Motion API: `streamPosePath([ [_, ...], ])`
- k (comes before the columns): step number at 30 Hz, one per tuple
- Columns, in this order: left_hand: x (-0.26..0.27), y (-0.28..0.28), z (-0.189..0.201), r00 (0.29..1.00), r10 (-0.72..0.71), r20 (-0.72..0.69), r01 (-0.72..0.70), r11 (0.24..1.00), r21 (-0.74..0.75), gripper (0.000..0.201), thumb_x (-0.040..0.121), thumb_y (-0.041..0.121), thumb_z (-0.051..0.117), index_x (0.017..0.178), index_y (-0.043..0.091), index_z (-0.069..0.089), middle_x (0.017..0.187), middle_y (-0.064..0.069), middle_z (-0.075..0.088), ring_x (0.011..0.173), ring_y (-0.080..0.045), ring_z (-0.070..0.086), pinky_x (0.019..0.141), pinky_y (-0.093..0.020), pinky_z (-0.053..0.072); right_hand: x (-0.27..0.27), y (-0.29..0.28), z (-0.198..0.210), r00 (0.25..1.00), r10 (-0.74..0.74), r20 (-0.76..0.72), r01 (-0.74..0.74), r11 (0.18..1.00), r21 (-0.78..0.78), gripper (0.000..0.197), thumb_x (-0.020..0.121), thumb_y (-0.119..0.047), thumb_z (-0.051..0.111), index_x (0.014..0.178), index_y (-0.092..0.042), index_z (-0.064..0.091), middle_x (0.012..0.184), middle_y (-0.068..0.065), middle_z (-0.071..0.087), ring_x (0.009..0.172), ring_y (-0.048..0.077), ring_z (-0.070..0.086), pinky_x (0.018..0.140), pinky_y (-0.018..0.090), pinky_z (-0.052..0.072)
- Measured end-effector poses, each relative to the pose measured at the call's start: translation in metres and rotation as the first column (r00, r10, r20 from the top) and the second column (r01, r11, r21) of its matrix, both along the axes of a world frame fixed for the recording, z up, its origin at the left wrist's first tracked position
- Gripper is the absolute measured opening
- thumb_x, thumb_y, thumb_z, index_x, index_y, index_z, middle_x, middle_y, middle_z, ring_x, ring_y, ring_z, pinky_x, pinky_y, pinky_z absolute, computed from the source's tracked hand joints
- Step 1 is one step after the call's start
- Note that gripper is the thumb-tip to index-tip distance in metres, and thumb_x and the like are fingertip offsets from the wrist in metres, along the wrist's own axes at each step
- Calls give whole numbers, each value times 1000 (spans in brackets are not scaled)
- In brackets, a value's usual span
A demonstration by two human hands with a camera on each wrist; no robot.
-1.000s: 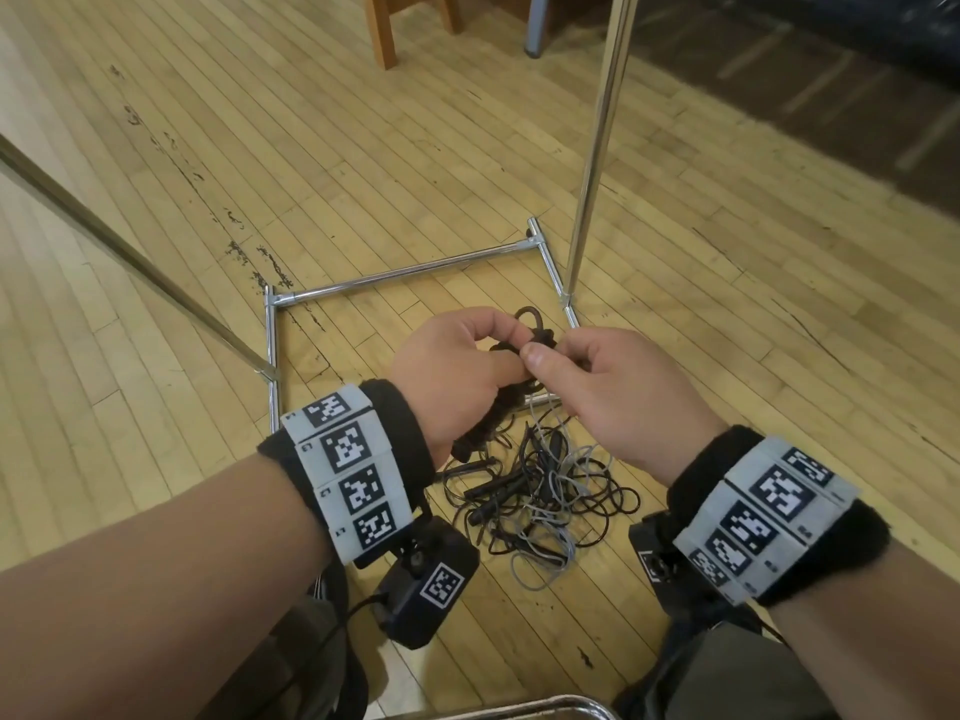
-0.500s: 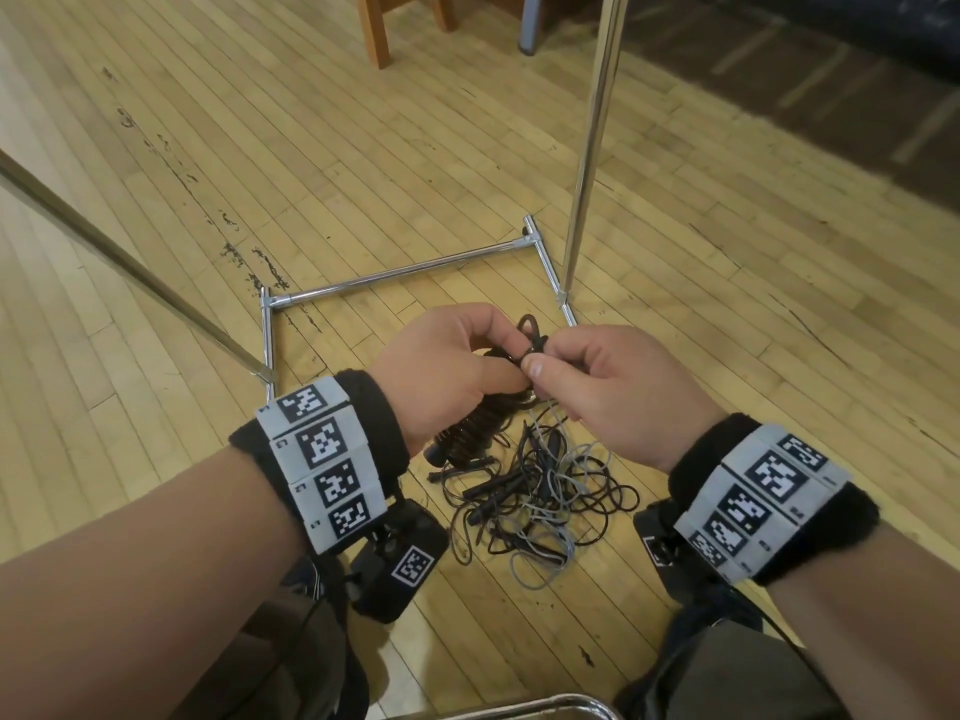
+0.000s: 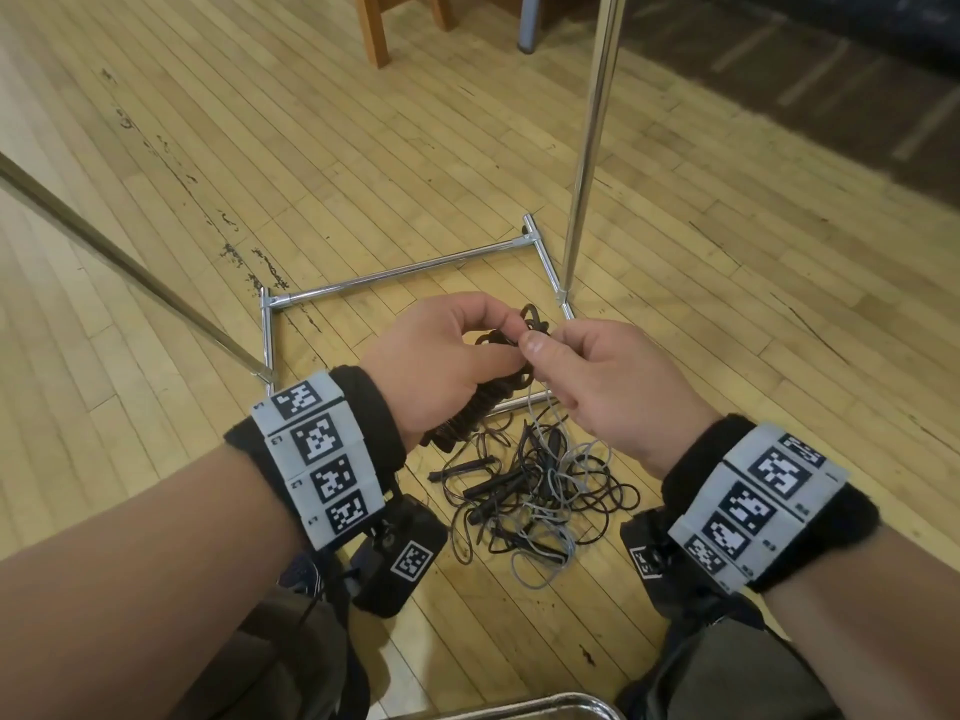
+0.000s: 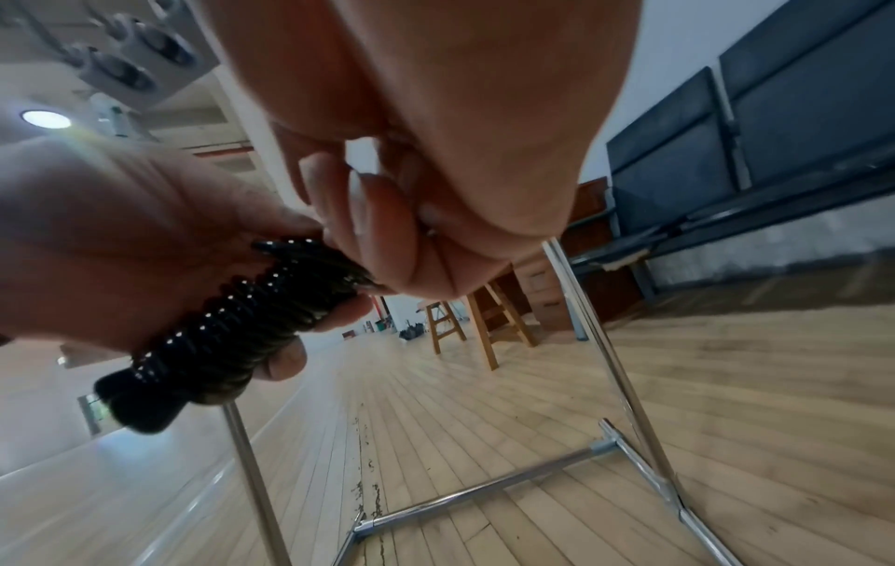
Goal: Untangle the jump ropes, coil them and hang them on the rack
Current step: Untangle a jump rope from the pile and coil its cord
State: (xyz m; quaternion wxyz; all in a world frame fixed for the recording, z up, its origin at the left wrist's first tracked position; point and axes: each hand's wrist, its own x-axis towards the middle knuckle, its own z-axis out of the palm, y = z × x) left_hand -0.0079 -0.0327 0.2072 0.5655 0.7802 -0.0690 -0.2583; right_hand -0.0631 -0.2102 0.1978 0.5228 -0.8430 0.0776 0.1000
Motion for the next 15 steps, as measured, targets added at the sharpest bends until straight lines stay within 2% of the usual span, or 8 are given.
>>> streamPosePath([
  [3,-5,-4,0,999,42,-4,-42,999,-6,12,91,9,79,93,20,75,117,3,76,94,-54,70,77,-74,57,1,1,0,999,7,35,-4,997,-71,42,102,-43,57,71,-15,61,54,-5,47,50,12,42,57,38,41],
  [6,-6,-5,-1,999,47,-14,-47,999,-15,13,88,8,81,91,20,76,123,10,73,95,-51,72,78,-71,58,1,0,1,996,17,83,-11,998,-66,40,102,-37,59,64,-23,58,53,-6,48,51,11,43,57,36,42],
  [9,-2,-2,-2,1000,30,-2,-30,999,-36,17,83,6,83,86,19,73,109,0,77,95,-41,74,84,-66,60,2,-1,1,992,53,118,-51,998,-24,38,101,-33,60,66,-19,59,55,-5,46,55,11,43,59,37,41],
  [12,-1,1,-1,1000,6,-15,-7,997,-81,20,72,15,82,88,15,71,99,-14,76,87,-38,72,89,-67,59,4,-1,0,986,74,147,-78,997,21,35,101,-28,62,67,-19,61,55,-7,45,56,10,43,60,36,40],
  [15,0,2,-4,997,-1,-77,-10,988,-151,37,72,13,79,103,12,60,100,-22,72,88,-47,72,90,-71,57,6,-2,0,985,69,161,-82,993,79,31,101,-25,62,71,-14,64,52,-11,43,52,8,40,57,34,37],
])
